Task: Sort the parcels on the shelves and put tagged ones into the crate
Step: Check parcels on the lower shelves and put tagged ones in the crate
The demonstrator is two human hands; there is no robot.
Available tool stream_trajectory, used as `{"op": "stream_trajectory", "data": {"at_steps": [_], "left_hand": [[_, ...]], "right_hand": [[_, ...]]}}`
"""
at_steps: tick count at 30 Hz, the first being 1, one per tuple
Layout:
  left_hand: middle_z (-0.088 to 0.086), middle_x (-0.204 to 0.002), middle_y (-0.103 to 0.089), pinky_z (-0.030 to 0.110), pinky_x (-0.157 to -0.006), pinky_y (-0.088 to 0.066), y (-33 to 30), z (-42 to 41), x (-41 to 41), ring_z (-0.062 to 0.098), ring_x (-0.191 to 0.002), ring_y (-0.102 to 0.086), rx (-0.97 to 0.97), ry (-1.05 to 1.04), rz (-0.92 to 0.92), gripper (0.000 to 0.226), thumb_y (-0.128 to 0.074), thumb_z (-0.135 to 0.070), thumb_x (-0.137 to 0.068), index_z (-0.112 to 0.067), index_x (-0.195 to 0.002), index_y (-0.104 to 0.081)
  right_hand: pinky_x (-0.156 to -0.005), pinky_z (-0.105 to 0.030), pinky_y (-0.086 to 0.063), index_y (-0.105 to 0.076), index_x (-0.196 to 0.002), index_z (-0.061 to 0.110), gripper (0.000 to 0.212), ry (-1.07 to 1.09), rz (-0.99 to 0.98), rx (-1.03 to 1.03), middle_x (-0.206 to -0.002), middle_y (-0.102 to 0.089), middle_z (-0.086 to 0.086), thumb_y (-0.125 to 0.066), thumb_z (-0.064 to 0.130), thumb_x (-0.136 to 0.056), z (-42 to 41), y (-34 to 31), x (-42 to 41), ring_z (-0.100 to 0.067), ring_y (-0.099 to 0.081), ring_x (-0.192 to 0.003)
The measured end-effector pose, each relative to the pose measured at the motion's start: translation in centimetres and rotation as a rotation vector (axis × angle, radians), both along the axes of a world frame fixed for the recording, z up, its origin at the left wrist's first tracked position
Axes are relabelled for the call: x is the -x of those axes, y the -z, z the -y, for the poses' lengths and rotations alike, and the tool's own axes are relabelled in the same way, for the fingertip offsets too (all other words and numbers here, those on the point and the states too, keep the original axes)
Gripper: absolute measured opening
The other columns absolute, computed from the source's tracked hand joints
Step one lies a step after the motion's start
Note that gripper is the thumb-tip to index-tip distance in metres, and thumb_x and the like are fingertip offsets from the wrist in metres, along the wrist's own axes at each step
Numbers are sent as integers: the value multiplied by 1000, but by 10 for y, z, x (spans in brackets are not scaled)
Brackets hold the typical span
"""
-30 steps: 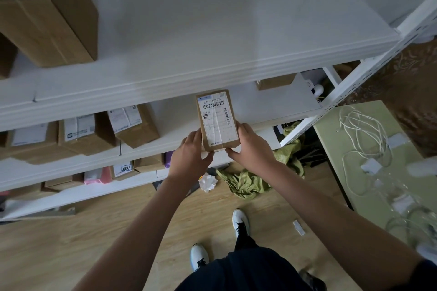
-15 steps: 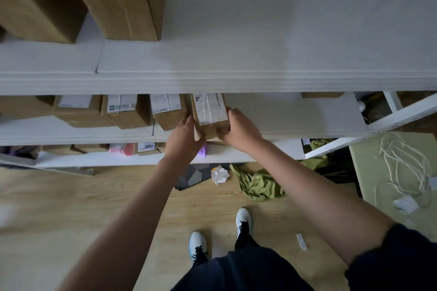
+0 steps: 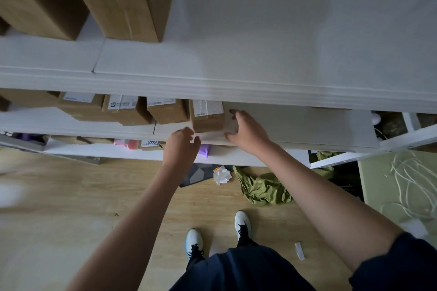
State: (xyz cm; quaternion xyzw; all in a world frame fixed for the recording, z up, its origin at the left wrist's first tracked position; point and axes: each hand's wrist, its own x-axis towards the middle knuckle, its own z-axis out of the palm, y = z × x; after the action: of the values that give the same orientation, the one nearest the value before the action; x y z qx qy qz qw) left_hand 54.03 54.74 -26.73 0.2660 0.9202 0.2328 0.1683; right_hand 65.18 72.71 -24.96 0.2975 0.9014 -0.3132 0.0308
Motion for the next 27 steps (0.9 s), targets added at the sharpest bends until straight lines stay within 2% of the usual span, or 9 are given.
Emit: {"op": "stream_trajectory", "data": {"at_steps": [4,6,9,13,18,21,24,27], "left_hand": [[7,-84,-66,35,-63,-49,8,-13,-36,28,-78,-62,40,92,8,14,-58,-21,-90,-9,-84,-63],[8,-80,-64,37,-61,-48,6,-34,-53,29,-73,-60,35,170,-4,12,-58,-16,-88,-7,-80,-62],[8,-87,-67,35,-66,-50,-2,-74,-78,27,-78,-63,-72,259,-36,11,-61,-15,-90,-6,-89,-68],[7,-102,-70,31,-76,-47,-6,-132,-109,25,-90,-65,-136,382,-5,19,-65,-19,-91,-9,-106,-69],[10,-112,-67,28,-79,-44,-2,-195,-132,28,-98,-63,-89,467,28,29,-65,-20,-90,-9,-117,-66],[11,-117,-66,33,-86,-49,-7,-227,-139,28,-104,-63,-93,454,67,38,-67,-21,-89,-7,-124,-62],[15,-125,-62,39,-94,-49,-10,-259,-142,32,-112,-60,-72,387,115,48,-68,-26,-90,-4,-131,-56],[21,-129,-60,39,-97,-47,-12,-286,-145,37,-116,-57,70,336,137,52,-58,-36,-97,-1,-136,-52]], "right_hand": [[-87,-41,-54,-39,-150,17,70,57,-5,-18,-140,-51,-3,-69,34,-89,-28,3,-59,-23,-62,-104],[-84,-36,-54,-39,-150,15,69,109,7,-37,-139,-52,-2,-69,35,-91,-48,2,-93,-20,-63,-105],[-76,-27,-47,-43,-145,10,66,199,43,-66,-132,-56,-3,-70,36,-91,-82,1,-141,-18,-62,-102],[-80,-34,-51,-48,-137,9,58,340,87,-79,-126,-58,-4,-70,36,-91,-126,2,-192,-23,-63,-102],[-92,-43,-52,-43,-143,7,68,474,140,-81,-133,-56,-10,-70,37,-89,-179,5,-224,-31,-60,-116],[-87,-43,-52,-41,-141,4,67,498,155,-74,-130,-54,-14,-70,32,-88,-207,5,-231,-33,-59,-112],[-79,-35,-45,-42,-138,3,63,510,158,-71,-130,-51,-13,-69,31,-89,-232,5,-230,-33,-56,-115],[-71,-29,-39,-49,-123,7,48,507,120,-52,-112,-56,-6,-70,33,-88,-251,5,-226,-30,-56,-107]]}}
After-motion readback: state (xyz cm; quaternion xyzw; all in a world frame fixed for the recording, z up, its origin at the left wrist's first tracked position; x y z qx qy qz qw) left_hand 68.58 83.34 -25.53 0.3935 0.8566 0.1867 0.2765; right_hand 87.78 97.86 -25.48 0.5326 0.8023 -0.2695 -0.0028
